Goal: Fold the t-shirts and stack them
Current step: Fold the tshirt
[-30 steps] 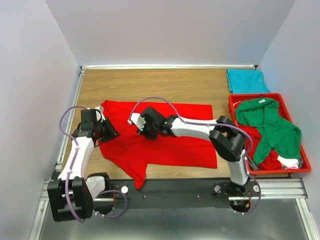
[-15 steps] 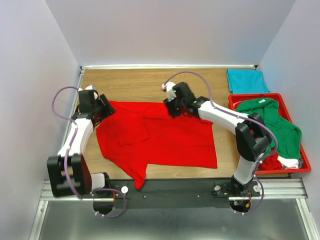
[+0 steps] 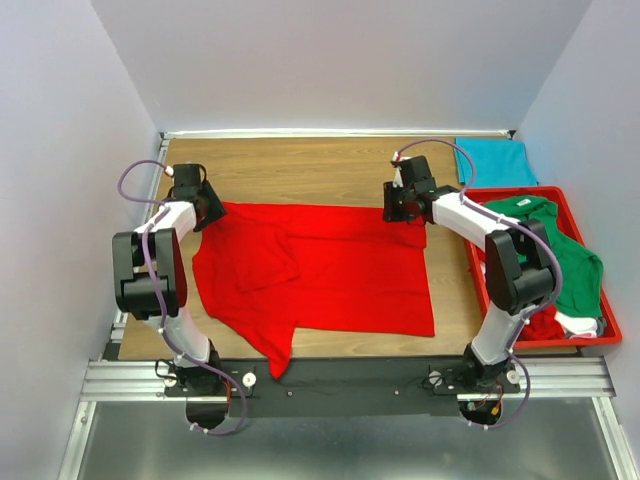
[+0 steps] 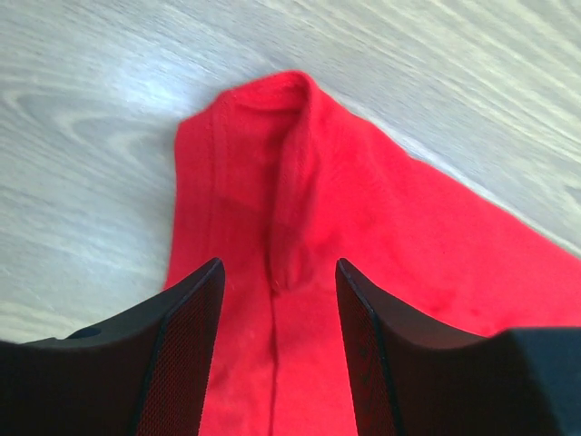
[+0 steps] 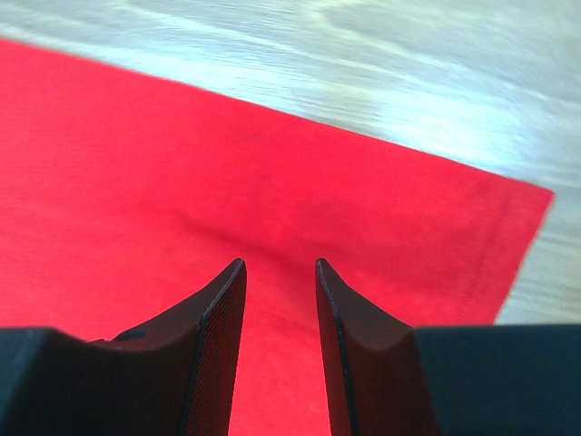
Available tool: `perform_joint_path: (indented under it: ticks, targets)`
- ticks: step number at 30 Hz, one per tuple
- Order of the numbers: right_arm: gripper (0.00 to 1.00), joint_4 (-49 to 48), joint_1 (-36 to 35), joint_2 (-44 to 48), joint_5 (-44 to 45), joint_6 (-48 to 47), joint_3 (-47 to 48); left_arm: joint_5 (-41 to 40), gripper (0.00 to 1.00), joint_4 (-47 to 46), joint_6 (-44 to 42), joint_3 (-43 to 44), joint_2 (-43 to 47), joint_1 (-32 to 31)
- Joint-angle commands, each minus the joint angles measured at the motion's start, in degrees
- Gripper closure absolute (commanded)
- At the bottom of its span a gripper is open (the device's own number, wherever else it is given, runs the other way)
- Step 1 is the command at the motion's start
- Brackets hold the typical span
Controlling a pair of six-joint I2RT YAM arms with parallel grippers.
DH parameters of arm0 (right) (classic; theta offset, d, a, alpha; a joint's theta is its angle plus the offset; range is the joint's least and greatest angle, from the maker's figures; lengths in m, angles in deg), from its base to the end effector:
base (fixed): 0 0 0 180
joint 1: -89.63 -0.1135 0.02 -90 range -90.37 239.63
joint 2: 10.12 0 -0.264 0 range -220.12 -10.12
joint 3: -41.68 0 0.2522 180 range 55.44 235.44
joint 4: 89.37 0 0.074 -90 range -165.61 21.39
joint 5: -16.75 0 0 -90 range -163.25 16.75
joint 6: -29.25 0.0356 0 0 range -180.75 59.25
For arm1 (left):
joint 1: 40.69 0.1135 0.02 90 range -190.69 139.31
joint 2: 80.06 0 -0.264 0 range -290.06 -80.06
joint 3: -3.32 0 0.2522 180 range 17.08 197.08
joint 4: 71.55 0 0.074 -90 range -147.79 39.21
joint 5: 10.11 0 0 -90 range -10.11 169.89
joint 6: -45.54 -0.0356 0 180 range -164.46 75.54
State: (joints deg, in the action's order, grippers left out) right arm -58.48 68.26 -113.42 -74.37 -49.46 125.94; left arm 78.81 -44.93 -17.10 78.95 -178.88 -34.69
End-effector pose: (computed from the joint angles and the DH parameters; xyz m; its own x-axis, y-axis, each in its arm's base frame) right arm 0.3626 0.1426 0.2043 -0.7725 -0.0921 -0.6283 -0.2292 0.9631 0.1407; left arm 0.3610 0.0386 0.1913 -0.6211 -0.5273 -0.5798 -0.4527 0.8453 -0.2838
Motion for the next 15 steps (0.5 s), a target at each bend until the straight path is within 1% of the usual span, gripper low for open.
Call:
perform_joint_path:
  ticks: [1,3,4,6,7,14,15]
  targets:
    - [0.57,-1.4,1.9,-0.1,-0.7,3.5,-2.0,-3.1,0.40,-1.4,-2.0,2.1,-4.0,0.2]
    - [0.57,-2.0,2.5,-0.4,-1.2,3.8,-2.2,-2.8,0.41,-1.6,-2.4,3.3,-5.3,0.2]
    - [0.57,-2.1,2.7,-0.7,-1.5,3.9,-2.4,-2.9,0.45,-1.4,-2.5,3.7,-6.4,0.3]
    - [0.57,-2.4,2.9,-0.7,-1.4,4.0,-2.6,-3.0,0.48,-1.2,-2.7,4.7,-7.2,0.3]
    - [0.57,-2.6,3.2,-0.7,-1.3,4.0,-2.7,-3.5,0.52,-1.0,-2.7,4.9,-7.7,0.3]
    - [0.57,-3.6,4.4,-1.6,-1.3,4.9,-3.4,-5.2,0.70,-0.6,-3.5,5.8,-8.1,0.3]
    - [0.57,-3.9,4.4,-1.9,-1.3,5.0,-3.5,-5.5,0.71,-0.1,-3.7,5.9,-8.0,0.3]
